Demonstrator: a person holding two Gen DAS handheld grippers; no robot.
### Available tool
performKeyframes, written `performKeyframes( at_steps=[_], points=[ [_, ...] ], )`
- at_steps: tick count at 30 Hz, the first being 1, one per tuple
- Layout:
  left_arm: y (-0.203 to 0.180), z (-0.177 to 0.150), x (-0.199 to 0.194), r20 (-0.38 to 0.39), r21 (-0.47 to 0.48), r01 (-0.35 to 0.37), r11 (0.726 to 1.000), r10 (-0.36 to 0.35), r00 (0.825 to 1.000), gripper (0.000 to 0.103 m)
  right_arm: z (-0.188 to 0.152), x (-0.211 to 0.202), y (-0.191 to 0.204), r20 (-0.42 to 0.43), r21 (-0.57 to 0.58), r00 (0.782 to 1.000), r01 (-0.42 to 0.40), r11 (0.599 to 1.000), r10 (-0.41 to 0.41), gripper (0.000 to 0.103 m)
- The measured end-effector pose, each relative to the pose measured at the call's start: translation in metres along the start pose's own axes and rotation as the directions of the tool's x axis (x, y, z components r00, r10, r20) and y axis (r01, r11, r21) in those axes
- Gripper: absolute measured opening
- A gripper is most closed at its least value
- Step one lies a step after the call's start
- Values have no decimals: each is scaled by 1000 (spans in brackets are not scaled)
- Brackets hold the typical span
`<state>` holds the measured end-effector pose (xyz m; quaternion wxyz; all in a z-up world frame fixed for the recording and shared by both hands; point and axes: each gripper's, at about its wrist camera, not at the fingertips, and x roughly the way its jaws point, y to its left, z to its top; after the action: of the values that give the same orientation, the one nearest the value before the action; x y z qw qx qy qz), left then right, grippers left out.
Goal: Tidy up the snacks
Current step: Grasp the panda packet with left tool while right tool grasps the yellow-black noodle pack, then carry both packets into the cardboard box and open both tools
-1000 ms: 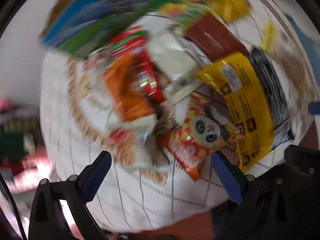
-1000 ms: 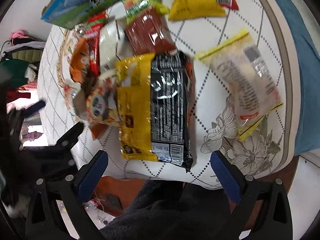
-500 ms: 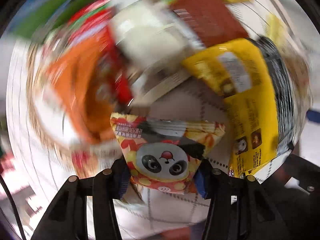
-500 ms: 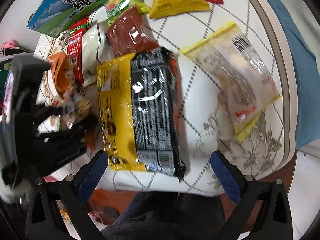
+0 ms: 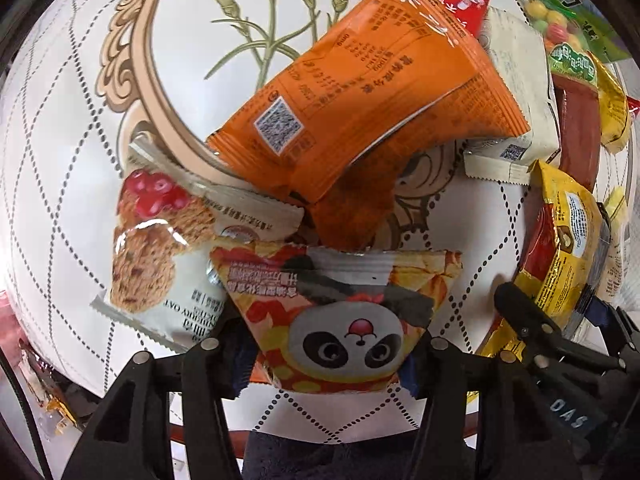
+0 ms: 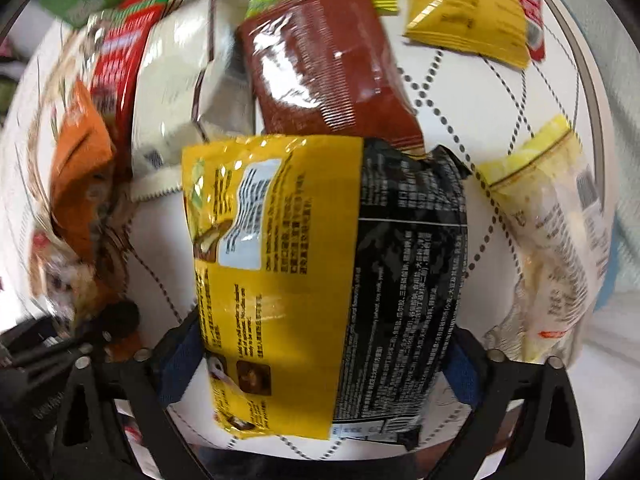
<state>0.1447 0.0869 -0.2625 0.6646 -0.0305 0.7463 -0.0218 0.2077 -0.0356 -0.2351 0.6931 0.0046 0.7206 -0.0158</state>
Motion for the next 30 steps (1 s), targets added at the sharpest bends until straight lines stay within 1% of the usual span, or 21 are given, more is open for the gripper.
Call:
performKeyframes(
  at_steps=[1,2,4,5,7,9,10,11,14,16,17,18,21,22,24,27,30],
  points=[
    [3,1,2,1,11,-1,1000,1,1000,55,-2,-1,5,-2,-37,1000,10,999,-10,88],
    [6,-3,11,4,20,2,1000,-2,1000,57,-4,-1,10,-12,-62,1000,14,998,-15,87],
    [6,5,13,4,41,7,999,-8,1000,58,-9,2,16,-42,-102,999,23,995,-27,87],
    [-7,5,23,8,44,8,999,-8,1000,58,-8,3,20,-52,-107,998,21,994,-27,88],
    [-17,15,17,5,49,16,999,-16,1000,58,-8,3,22,-47,-87,999,11,996,-16,88],
    [-15,18,11,10,48,34,998,-34,999,58,-7,-1,20,-36,-49,999,-10,999,8,90],
    [-9,10,8,14,51,45,998,-46,999,58,-12,-4,12,-26,-35,999,-21,999,20,91],
    [-7,10,5,15,56,50,997,-51,999,58,-12,-5,13,-18,-20,999,-27,999,27,91],
    [-7,11,-2,22,83,56,995,-58,998,58,-11,-4,18,-12,-3,1000,-11,1000,11,91],
    [-9,15,-2,23,97,41,994,-44,999,58,-15,1,24,-19,8,1000,13,1000,-13,91],
    [-11,16,-1,27,106,42,994,-45,999,54,-32,4,13,-20,15,1000,18,1000,-18,91],
    [-15,17,-1,39,115,40,992,-45,998,49,-33,5,14,-11,25,1000,26,999,-25,89],
    [-23,13,-14,78,146,14,989,-25,997,46,-43,4,22,32,30,999,37,999,-38,89],
    [-23,15,-18,83,145,12,989,-25,996,45,-56,-2,16,42,31,998,38,999,-39,89],
    [-21,14,-30,87,140,25,990,-38,995,44,-61,-6,18,64,38,997,34,999,-37,88],
    [-20,7,-50,108,134,31,991,-46,993,44,-59,-18,17,93,51,996,-2,999,-3,88],
    [-17,10,-75,124,118,54,991,-69,990,44,-61,-34,19,127,53,991,-48,997,41,88]
  ],
)
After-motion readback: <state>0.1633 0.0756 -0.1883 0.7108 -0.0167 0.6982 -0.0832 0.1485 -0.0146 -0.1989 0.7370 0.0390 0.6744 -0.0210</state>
